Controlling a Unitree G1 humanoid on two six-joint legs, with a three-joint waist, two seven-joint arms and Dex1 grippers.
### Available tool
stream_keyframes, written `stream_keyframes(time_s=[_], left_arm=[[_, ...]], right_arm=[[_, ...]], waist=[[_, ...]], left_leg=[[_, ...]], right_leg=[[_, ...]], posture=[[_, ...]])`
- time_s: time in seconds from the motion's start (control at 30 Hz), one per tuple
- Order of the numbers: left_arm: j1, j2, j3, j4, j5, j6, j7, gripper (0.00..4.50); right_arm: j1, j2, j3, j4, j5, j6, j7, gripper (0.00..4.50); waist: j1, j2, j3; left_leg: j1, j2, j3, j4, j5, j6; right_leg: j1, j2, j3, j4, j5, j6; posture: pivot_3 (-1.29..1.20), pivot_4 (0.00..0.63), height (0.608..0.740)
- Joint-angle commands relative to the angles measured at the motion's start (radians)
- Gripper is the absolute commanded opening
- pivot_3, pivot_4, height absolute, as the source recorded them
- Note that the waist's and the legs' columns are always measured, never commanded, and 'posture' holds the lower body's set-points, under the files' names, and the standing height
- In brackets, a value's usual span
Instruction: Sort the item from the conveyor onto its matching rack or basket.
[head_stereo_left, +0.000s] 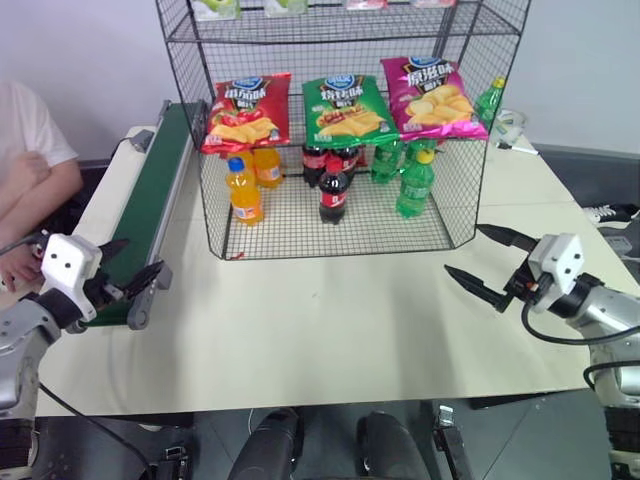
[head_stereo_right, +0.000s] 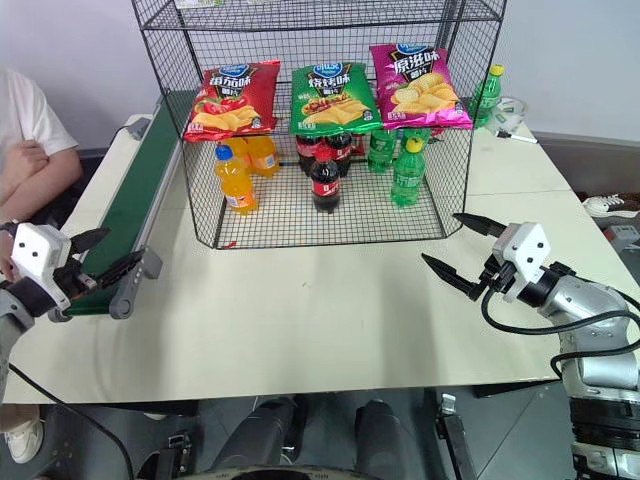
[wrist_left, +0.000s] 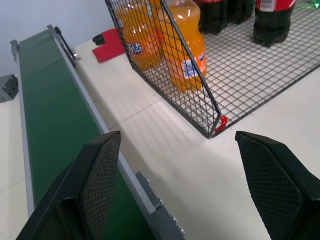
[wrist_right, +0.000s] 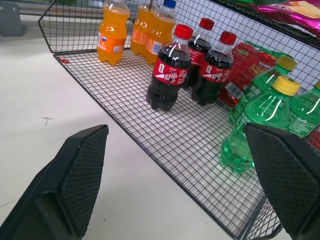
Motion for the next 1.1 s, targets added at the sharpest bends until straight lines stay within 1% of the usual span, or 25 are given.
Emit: stream_keyframes(time_s=[0.03, 0.23, 1.1], left_arm=[[-0.015, 0.005, 0.009, 0.011, 0.030, -0.035, 0.001, 3.80], [-0.028, -0.010, 0.024, 0.019, 0.030, -0.059, 0.001, 3.80], [-0.045, -0.015, 0.019, 0.050, 0.046, -0.085, -0.002, 3.80]], right_arm=[[-0.008, 0.001, -0.007, -0.015, 0.010, -0.011, 0.003, 4.50], [-0.012, 0.001, -0.004, -0.008, 0.005, -0.017, -0.001, 4.50], [-0.031, 0.000, 0.002, 0.014, -0.013, -0.034, -0.001, 4.50]], waist=[[0.000, 0.000, 0.000], [0.000, 0.000, 0.000], [0.000, 0.000, 0.000]], left_leg=[[0.000, 0.000, 0.000, 0.000, 0.000, 0.000], [0.000, 0.000, 0.000, 0.000, 0.000, 0.000], [-0.001, 0.000, 0.000, 0.000, 0.000, 0.000]], right_leg=[[0.000, 0.000, 0.000, 0.000, 0.000, 0.000], [0.000, 0.000, 0.000, 0.000, 0.000, 0.000], [0.000, 0.000, 0.000, -0.001, 0.000, 0.000]], posture=[[0.00, 0.150, 0.740], [0.00, 0.150, 0.740], [0.00, 0.150, 0.740]])
